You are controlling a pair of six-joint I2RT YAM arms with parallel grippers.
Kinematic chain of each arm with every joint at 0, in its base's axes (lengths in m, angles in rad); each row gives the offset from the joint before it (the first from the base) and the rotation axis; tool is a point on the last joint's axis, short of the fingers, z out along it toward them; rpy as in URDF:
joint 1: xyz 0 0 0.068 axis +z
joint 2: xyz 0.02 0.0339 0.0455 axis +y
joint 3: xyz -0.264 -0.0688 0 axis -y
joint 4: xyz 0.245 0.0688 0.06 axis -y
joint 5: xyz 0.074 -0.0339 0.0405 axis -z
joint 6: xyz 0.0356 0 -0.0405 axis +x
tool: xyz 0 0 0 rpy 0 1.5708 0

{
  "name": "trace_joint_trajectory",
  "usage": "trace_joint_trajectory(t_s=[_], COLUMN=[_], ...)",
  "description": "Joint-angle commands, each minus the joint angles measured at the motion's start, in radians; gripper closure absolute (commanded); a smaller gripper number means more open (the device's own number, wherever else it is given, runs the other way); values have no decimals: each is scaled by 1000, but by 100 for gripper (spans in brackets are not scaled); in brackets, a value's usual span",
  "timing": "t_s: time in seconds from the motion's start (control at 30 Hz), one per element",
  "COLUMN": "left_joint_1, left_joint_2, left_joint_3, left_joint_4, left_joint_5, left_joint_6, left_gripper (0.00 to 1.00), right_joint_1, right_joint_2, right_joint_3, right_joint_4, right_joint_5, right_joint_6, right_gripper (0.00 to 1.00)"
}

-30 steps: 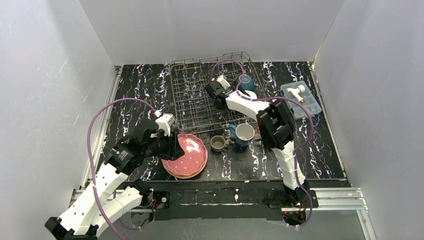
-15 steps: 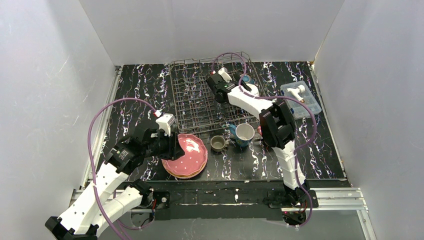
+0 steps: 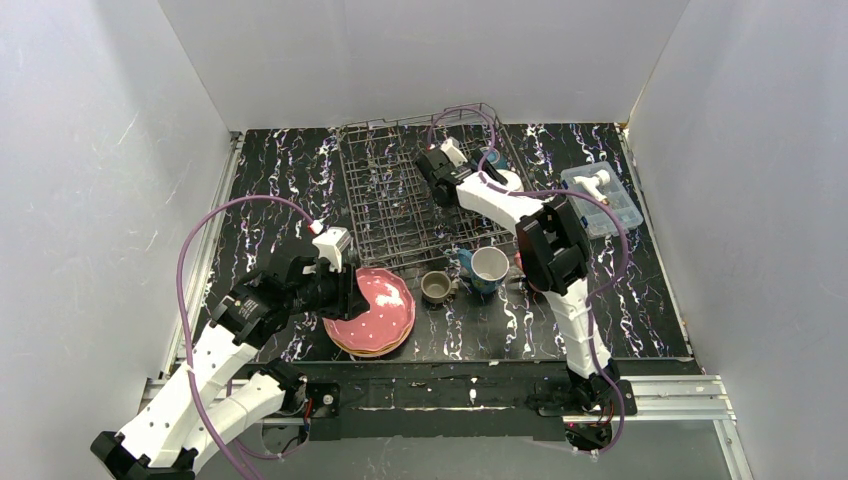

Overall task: Load the mixed dishes into the dish rack
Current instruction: Turn the bowl upside down on the dish rack.

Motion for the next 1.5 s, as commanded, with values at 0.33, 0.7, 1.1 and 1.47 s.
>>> trace_joint_trajectory(t_s=[0.33,0.7,1.1,1.47], left_joint_1=[-1,-1,-1,-1], left_joint_2=[12,15,15,15], left_joint_3=[-7,-7,-7,-7], left_joint_4=[2,2,2,2], left_joint_5=[8,8,8,8], left_joint_6=[15,15,15,14], left_gripper=[64,64,64,64], right_joint_1=[-5,-5,-5,-4], right_joint_2=[44,48,13,-21], right_joint_3=[-10,-7,-20,-25], right_joint_4=[41,41,32,18], right_joint_5=[25,9,-17,-56], right_joint_6=[5,31,60,93], right_gripper=[99,58,10,2])
